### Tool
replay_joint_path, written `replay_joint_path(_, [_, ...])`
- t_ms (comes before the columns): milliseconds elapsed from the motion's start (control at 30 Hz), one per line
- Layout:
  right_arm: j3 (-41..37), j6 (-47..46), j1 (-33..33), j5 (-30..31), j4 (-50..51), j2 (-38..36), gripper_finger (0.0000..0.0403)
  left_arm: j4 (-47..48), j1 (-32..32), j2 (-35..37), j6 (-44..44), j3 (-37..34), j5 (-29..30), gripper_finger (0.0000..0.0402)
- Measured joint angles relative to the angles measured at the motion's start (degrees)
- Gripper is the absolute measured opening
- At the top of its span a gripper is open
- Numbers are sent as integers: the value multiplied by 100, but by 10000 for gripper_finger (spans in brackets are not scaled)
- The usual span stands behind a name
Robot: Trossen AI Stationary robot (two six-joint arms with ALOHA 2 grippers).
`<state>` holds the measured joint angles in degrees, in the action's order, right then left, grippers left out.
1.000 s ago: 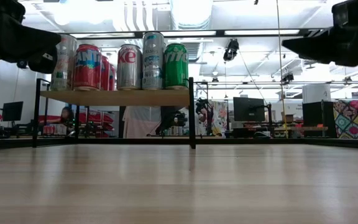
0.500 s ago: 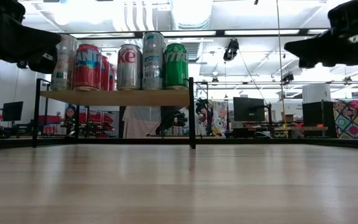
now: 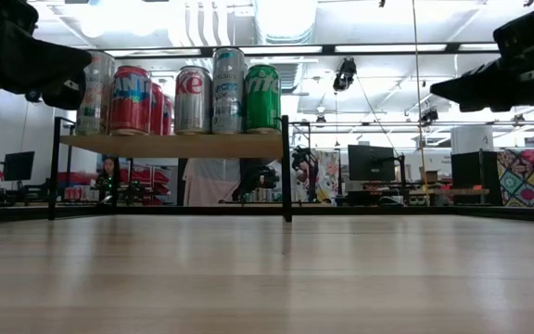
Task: Place canned beverage on shelf
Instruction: Return to Home Position
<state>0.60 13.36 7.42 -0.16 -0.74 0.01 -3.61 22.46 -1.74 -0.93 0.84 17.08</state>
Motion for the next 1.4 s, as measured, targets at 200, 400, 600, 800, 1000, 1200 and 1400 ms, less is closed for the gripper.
replay_joint_path(200, [0, -127, -2, -10, 6, 0, 9, -2, 0, -2, 0, 9, 0, 0])
replay_joint_path(400, [-2, -406, -2, -13, 1, 15, 9, -7, 0, -4, 0, 9, 0, 0])
replay_joint_path(600, [-2, -586, -2, -13, -1, 52, 9, -10, 0, -4, 0, 14, 0, 0])
replay_joint_path(800, [-2, -591, -2, -9, -2, 60, 9, -23, 0, -4, 0, 18, -2, 0])
replay_joint_path(1000, [-2, -590, -2, -7, -3, 63, 9, -29, -2, -4, -2, 20, -2, 0])
replay_joint_path(1200, [-2, -590, -2, -5, -3, 63, 9, -26, 0, -4, 0, 20, -2, 0])
replay_joint_path(1400, [-2, -590, -2, -2, -3, 66, 9, -24, 0, -4, -1, 20, -2, 0])
